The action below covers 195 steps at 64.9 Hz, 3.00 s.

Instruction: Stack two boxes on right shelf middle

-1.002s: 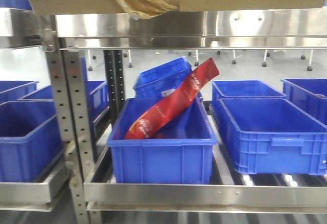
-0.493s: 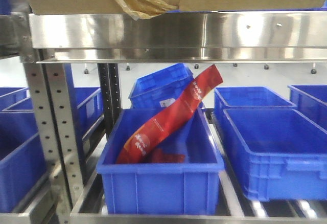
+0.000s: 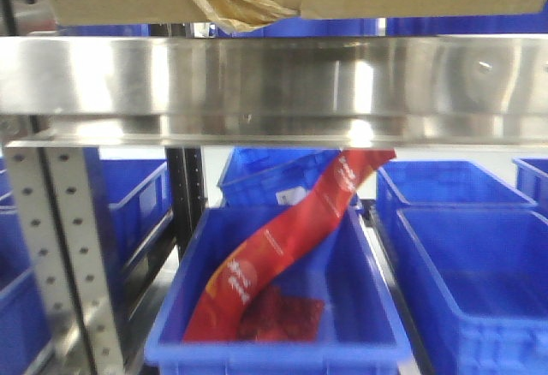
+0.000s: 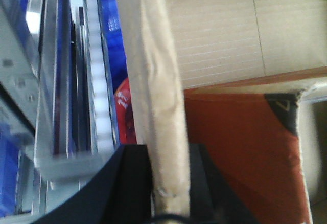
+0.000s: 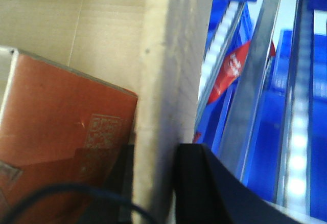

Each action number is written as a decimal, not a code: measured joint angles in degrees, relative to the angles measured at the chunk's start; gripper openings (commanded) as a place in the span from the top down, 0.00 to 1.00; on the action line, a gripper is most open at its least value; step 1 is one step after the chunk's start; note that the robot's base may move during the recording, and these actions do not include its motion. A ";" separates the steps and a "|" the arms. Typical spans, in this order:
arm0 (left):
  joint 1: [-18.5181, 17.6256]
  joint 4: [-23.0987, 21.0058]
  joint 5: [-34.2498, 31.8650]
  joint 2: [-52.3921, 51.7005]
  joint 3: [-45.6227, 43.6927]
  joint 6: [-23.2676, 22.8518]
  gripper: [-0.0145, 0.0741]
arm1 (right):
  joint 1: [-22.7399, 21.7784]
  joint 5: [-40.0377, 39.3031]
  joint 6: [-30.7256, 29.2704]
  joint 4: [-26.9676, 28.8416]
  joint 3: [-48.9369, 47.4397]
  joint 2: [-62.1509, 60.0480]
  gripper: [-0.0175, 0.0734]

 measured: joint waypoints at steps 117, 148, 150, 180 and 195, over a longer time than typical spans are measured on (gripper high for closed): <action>0.00 0.00 0.00 0.00 0.00 0.00 0.96 | 0.00 0.00 0.00 0.00 0.00 0.00 0.98; 0.00 0.00 0.00 0.00 0.00 0.00 0.96 | 0.00 0.00 0.00 0.00 0.00 0.00 0.98; 0.00 0.00 -0.23 0.00 0.00 0.00 0.96 | 0.00 0.00 0.00 0.00 0.00 0.00 0.98; 0.00 3.84 0.40 6.33 0.00 -0.10 0.96 | 0.00 2.96 0.11 1.01 0.10 5.93 0.98; -0.17 5.25 0.54 11.17 0.00 0.59 0.91 | 0.00 3.57 0.11 1.01 0.10 11.05 0.87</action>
